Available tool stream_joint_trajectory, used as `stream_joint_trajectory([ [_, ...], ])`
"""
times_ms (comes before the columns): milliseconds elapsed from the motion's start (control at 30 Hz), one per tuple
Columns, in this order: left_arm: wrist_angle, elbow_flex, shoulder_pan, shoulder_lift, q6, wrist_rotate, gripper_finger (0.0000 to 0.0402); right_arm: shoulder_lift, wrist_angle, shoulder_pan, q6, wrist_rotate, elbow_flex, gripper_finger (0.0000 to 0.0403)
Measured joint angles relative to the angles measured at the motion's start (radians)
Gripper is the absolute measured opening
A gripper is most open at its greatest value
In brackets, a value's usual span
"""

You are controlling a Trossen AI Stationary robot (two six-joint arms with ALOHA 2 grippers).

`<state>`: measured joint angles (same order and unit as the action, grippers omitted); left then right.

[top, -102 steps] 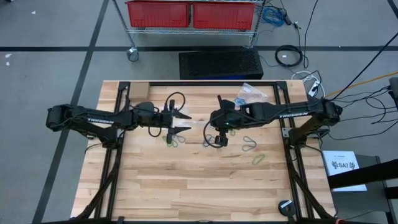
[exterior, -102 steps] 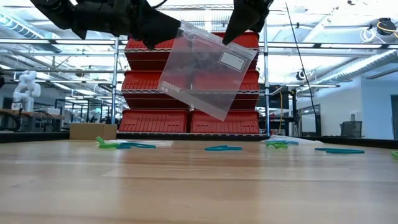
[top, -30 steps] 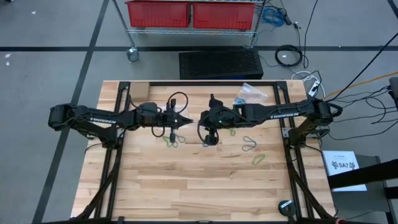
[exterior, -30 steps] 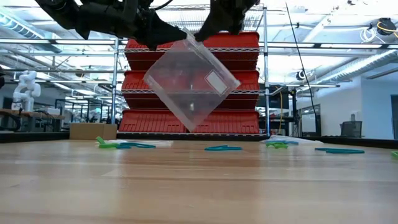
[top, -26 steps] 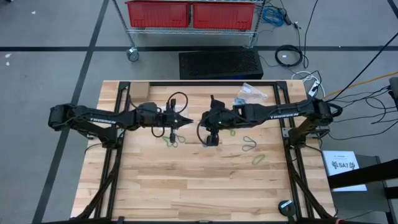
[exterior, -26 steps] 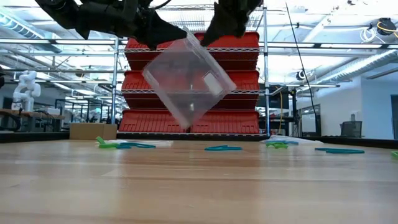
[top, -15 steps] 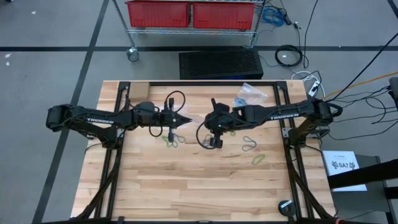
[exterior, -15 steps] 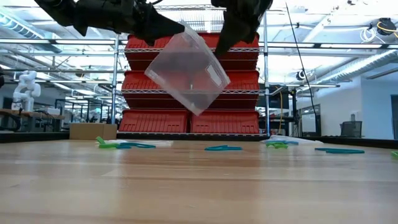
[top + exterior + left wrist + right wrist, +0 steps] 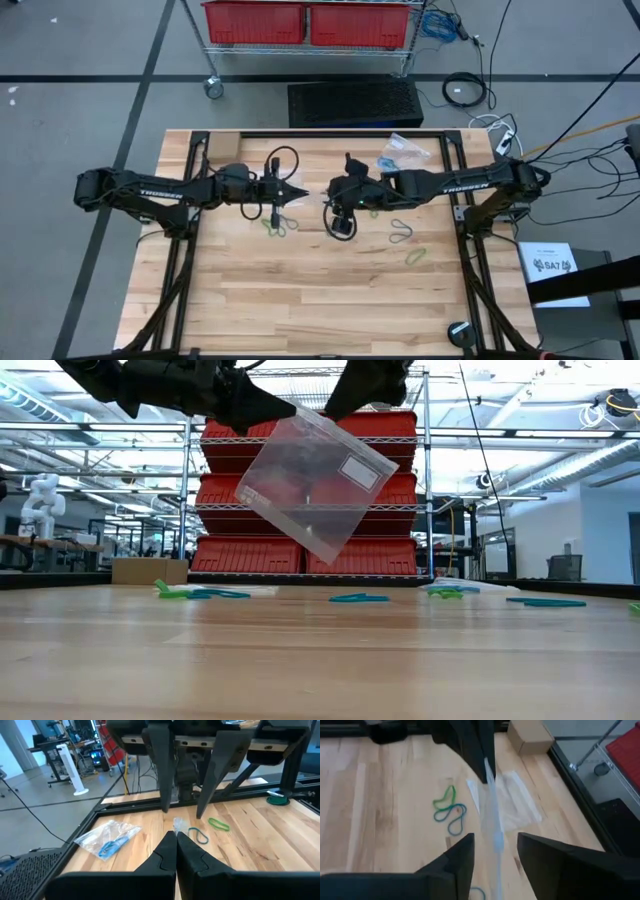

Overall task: Sort rubber bands
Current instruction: Open the center transparent zip bag

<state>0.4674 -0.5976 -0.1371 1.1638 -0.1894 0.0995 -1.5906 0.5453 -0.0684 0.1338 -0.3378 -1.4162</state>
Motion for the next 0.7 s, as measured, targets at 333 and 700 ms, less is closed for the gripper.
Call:
stream_joint_trajectory([
  [333, 0.014, 0.000, 0.000, 0.000, 0.000, -0.003, 0.0000, -0.035, -0.028, 0.024, -0.064, 0.007, 0.000, 0.0102],
  [700, -0.001, 0.000, 0.000, 0.001, 0.000, -0.003, 0.0000, -0.036, -0.001, 0.020, -0.060, 0.007, -0.001, 0.0015],
])
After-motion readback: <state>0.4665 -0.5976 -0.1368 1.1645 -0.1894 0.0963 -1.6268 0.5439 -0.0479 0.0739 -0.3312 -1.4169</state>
